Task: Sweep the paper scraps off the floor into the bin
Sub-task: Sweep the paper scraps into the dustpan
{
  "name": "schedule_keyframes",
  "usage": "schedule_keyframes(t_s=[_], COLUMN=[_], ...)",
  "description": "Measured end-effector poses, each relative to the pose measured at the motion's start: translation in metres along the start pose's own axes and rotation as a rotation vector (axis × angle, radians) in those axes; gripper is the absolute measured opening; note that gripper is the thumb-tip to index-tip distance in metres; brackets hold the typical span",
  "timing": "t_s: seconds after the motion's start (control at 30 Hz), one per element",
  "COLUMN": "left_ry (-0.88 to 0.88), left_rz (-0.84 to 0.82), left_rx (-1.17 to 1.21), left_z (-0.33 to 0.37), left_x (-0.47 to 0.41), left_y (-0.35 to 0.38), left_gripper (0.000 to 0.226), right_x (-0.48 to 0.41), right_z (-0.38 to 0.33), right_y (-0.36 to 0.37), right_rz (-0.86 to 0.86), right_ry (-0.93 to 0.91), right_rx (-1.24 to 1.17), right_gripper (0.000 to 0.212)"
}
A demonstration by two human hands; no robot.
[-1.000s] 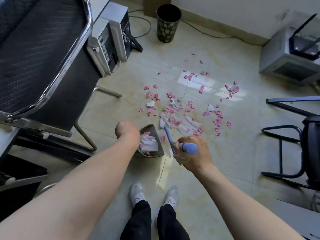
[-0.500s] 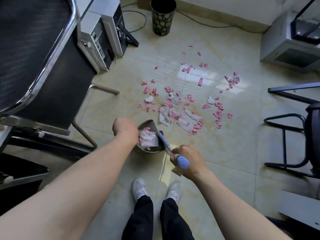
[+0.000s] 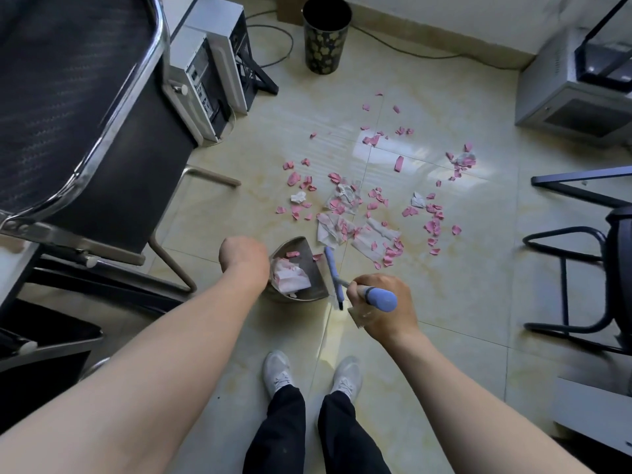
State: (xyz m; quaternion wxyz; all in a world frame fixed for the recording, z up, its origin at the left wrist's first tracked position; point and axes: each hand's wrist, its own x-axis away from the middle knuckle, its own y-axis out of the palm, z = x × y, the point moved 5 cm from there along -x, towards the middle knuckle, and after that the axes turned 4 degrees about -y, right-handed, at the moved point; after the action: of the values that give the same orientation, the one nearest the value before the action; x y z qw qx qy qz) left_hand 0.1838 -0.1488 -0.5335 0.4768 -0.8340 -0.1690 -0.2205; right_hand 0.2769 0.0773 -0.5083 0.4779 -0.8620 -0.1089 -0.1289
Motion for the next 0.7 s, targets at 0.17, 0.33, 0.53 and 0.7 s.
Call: schedule_keyframes(t_s=[0.17, 0.33, 0.53, 0.7], left_ry=[0.003, -0.009, -0.044, -0.043], left_rz=[0.010, 0.001, -0.142, -0.215], left_rx=[-0.007, -0.007, 0.098, 0.162], left_z=[0.001, -0.004, -0.021, -0.026], left_x=[0.003, 0.009, 0.028, 0.037], left_y=[0.004, 0.004, 0.009, 0.010], left_gripper=[0.031, 0.031, 0.034, 0.038], right_x=[-0.006, 0.003, 0.026, 0.024], right_z=[0.007, 0.023, 0.012, 0.006], right_y=[0.025, 0.017, -0.006, -0.006], right_rz=[-0.192, -0.152, -0.029, 0.041], right_ry=[-0.071, -0.074, -0.010, 0.040], right_rx=[0.123, 0.061, -0.045, -0.066], right_gripper=[0.008, 0.026, 0.024, 0.028])
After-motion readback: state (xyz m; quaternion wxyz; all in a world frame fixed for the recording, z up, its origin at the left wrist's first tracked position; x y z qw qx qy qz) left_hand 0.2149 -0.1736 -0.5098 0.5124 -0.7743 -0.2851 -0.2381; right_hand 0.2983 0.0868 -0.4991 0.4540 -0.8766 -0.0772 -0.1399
